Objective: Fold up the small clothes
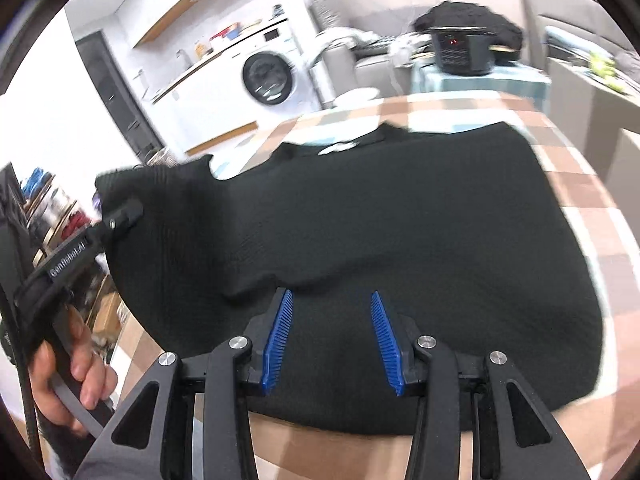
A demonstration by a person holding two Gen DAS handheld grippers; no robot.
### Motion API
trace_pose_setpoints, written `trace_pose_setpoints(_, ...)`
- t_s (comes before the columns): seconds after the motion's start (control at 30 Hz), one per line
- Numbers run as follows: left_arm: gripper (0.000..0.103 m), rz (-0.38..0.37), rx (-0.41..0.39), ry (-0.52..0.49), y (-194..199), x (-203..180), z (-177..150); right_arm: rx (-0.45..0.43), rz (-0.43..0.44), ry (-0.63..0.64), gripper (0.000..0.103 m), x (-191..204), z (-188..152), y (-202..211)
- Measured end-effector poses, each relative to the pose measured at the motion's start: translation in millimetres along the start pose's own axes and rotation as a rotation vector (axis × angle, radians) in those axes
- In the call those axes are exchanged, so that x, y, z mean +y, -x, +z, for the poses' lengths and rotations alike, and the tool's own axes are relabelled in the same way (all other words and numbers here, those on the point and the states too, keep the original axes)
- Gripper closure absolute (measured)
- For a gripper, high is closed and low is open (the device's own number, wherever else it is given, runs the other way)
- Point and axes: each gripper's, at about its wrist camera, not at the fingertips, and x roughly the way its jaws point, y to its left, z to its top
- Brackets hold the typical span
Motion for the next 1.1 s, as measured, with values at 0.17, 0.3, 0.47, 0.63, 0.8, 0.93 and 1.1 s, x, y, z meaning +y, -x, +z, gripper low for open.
trace_pose_setpoints(0.17, 0.090, -0.296, 0.146, -0.203, -30.8, -92.3, -19.8, -0.055, -0.097, -0.109, 0.060, -43.6, -5.6, 29.8)
trace_pose_setpoints(0.3, 0.081, -0.460, 0.372, -0.188, -56.1, -112.2, -58.4, -0.042, -0.162, -0.192, 0.060, -76.7, -14.3, 36.3)
trace_pose_setpoints(0.47, 0.048, -0.434, 0.359, -0.111, -37.3, -86.4, -70.1, -0.059, -0.145, -0.265, 0.060, -100.7, -20.1, 51.1)
trace_pose_setpoints(0.63, 0.042, -0.367, 0.319, -0.002, -23.1, -40.0, -60.1, -0.070, -0.001, -0.350, 0.060, -104.9, -18.1, 52.8)
trace_pose_setpoints(0.8, 0.042, -0.322, 0.318, 0.055, -22.8, -6.4, -64.7, -0.097, 0.080, -0.393, 0.055, -100.5, -19.8, 65.0)
trace_pose_setpoints(0.93, 0.042, -0.341, 0.340, -0.002, -36.8, -27.8, -73.6, -0.114, 0.115, -0.419, 0.048, -100.6, -14.3, 69.3)
trace_pose_setpoints(1.1, 0.042, -0.363, 0.411, -0.163, -55.6, -79.1, -96.6, -0.012, 0.071, -0.353, 0.048, -92.8, -12.8, 38.9)
